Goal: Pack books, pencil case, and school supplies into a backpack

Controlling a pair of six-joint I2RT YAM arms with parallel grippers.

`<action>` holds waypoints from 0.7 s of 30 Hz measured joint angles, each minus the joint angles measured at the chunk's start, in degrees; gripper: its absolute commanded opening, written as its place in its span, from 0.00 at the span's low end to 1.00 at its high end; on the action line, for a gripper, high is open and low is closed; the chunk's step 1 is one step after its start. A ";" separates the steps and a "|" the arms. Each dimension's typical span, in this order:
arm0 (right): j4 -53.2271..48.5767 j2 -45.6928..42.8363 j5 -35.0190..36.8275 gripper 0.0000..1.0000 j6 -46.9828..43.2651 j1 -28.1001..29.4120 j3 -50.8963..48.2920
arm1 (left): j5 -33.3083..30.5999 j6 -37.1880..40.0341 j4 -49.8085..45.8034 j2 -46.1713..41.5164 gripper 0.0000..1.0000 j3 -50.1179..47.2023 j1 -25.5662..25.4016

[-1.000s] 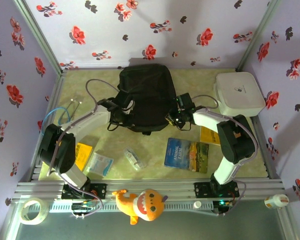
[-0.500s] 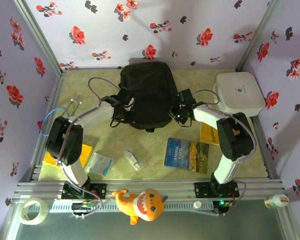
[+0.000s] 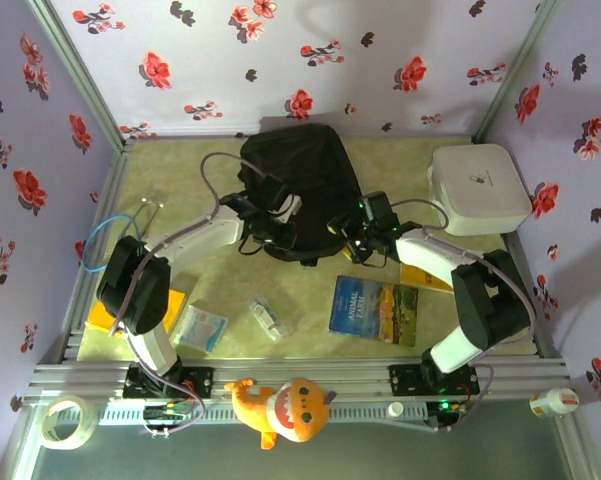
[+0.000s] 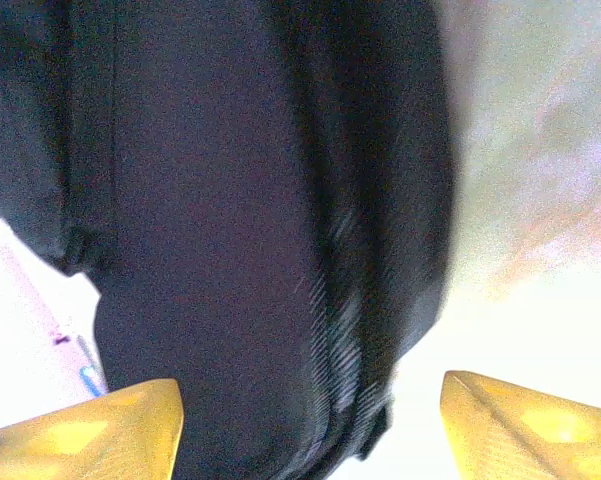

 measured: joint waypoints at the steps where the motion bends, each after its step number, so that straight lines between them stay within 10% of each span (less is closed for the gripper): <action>1: 0.72 -0.11 -0.26 0.69 1.20 0.57 -0.39 | 0.28 -0.22 0.20 0.00 0.00 0.81 -0.81; 15: 0.76 1.25 0.11 0.19 5.64 0.92 -1.05 | -1.40 -0.81 0.31 0.02 0.00 0.46 -1.84; 21: 0.46 1.22 0.79 0.12 5.18 0.17 -1.29 | -4.24 -1.33 -0.55 0.02 0.00 -2.58 0.35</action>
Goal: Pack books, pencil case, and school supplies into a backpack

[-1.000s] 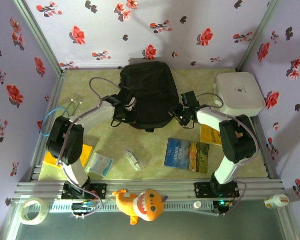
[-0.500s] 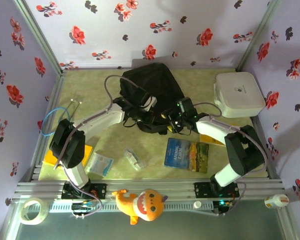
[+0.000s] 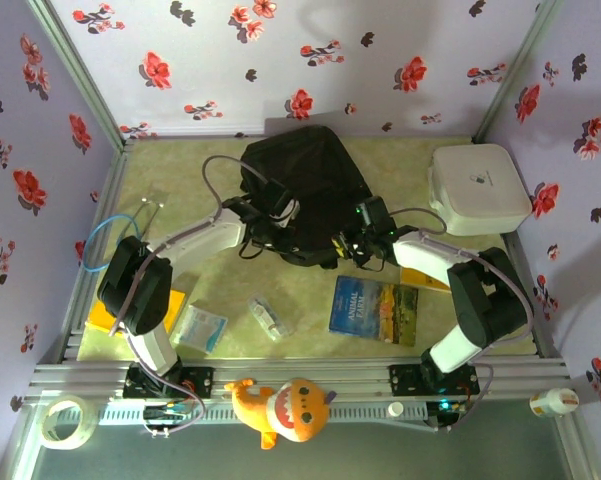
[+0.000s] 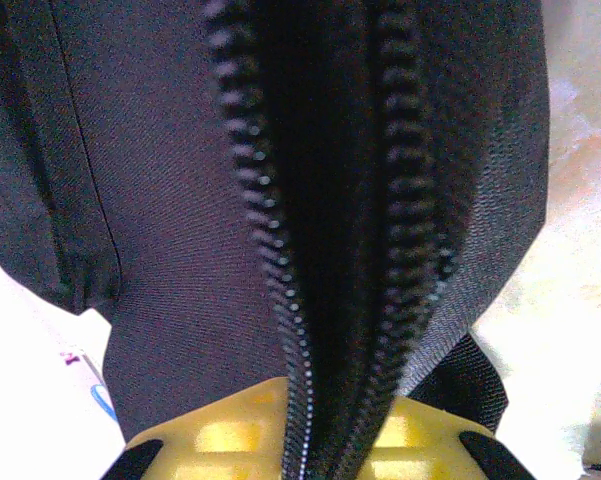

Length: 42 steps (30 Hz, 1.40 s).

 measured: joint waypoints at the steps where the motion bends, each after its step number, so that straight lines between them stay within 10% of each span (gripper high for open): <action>1: 0.04 0.00 0.02 0.12 -0.11 0.00 -0.04 | -0.13 -0.35 0.15 0.00 0.00 -0.33 0.26; 42: 8.68 10.43 -6.03 0.22 -4.37 6.40 9.22 | -9.55 -0.59 3.28 13.20 0.00 10.71 19.08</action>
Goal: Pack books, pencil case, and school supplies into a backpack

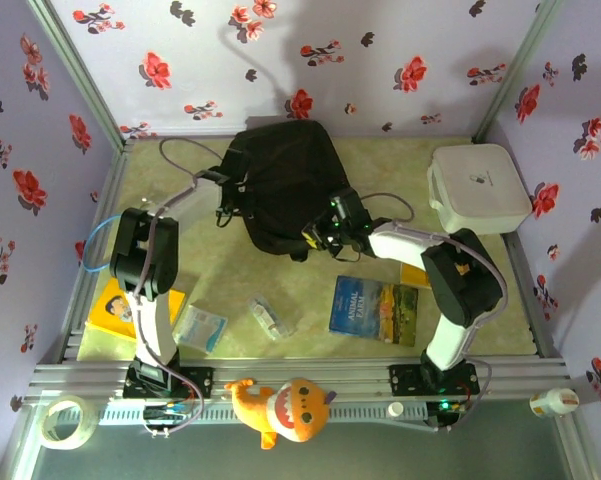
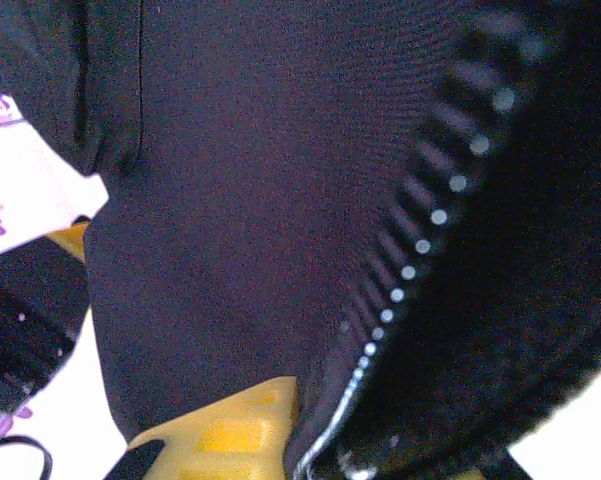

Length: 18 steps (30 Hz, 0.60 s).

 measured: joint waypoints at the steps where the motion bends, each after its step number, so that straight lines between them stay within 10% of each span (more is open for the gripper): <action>1: 0.22 0.26 -0.46 0.29 -0.04 0.13 0.28 | -0.44 -0.02 -0.17 0.07 0.00 0.28 0.35; 7: -5.64 -0.48 0.22 0.62 -6.91 0.00 3.32 | -1.77 -0.72 -1.33 -0.26 0.34 1.66 1.38; 18: -32.17 -16.68 16.85 0.67 -28.22 -0.79 2.14 | -1.49 -4.46 0.00 -20.46 0.74 -5.33 4.35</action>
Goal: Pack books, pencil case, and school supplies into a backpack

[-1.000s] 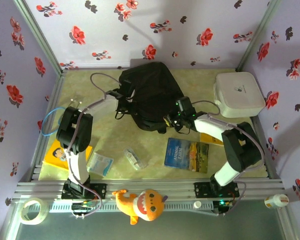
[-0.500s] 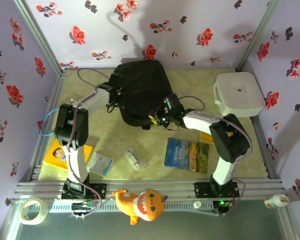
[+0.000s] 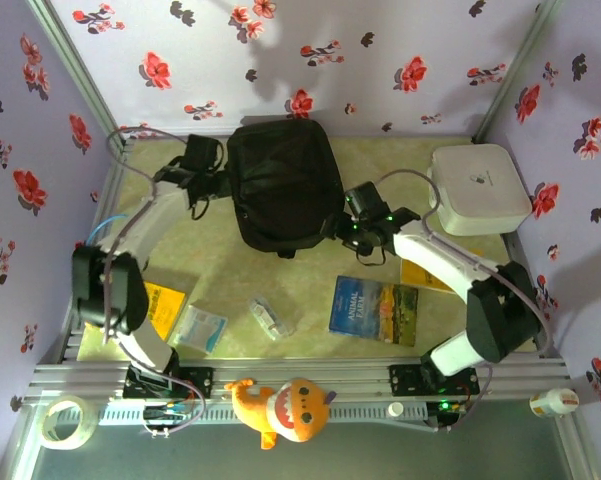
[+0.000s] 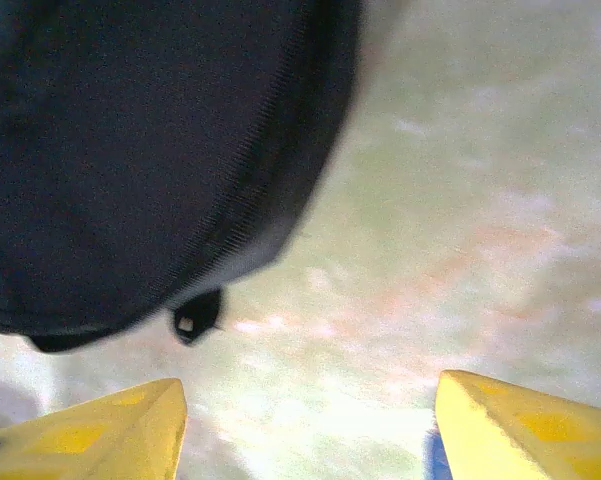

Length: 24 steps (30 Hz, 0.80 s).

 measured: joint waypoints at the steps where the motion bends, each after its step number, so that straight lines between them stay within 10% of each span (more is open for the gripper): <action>1: -1.55 -1.01 0.70 0.68 -0.68 0.07 -1.27 | -0.02 -0.28 0.52 -2.47 0.83 -1.25 0.68; 5: -4.87 -2.73 1.31 0.68 -2.03 0.92 -6.16 | -0.02 -1.07 2.49 -8.63 0.99 -5.97 3.34; 24: 2.62 0.61 -2.58 0.65 -4.13 3.50 -15.13 | 2.82 -0.26 5.51 -12.31 1.00 -11.58 5.97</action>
